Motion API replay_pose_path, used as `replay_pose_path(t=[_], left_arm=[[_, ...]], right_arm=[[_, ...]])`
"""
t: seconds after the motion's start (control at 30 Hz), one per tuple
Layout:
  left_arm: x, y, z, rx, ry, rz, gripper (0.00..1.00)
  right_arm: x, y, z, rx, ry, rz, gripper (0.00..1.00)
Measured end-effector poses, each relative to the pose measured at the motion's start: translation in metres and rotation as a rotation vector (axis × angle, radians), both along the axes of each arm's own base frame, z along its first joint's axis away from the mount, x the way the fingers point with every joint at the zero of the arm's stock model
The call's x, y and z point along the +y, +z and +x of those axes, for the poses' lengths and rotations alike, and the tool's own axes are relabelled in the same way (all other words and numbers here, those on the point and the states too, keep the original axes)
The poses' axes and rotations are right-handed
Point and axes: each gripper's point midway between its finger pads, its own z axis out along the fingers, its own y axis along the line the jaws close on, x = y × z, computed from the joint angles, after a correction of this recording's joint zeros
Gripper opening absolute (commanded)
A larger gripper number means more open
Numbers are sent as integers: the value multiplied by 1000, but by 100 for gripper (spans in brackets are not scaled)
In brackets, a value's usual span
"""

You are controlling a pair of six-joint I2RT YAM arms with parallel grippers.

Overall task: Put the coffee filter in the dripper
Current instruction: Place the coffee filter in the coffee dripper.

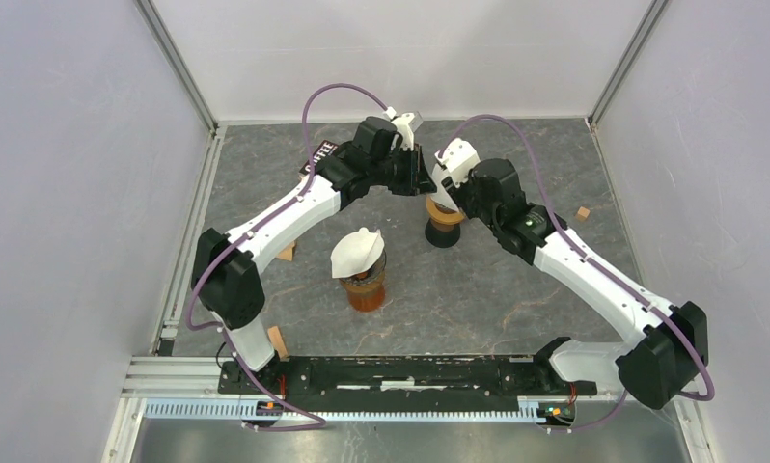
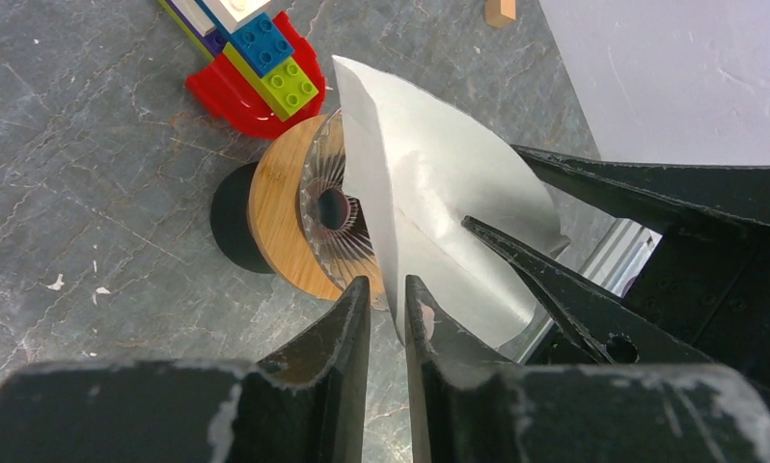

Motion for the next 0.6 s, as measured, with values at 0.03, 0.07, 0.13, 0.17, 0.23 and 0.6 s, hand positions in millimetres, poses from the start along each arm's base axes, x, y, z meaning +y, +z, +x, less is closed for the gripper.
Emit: replay_pose_path(t=[0.03,0.07,0.13,0.17,0.23,0.6], left_arm=[[0,-1,0,-3,-2,5,28],[1,-1,1,-5,-2,9,29],[3,-2,1,-9,2,22,32],[4,-3,2,-13,4,29,33],[5,-4,3,-20,6,40,34],[3,-12,13,-25,16,73,37]], right_arm=[[0,0,0,2,-2,0,48],[0,-1,1,4,-3,-1,50],[-1,-4,2,13,-6,-4,53],[-2,-5,2,17,-7,-6,54],[-3,-7,3,25,-11,-9,56],[-6,-15,7,64,-24,25,58]])
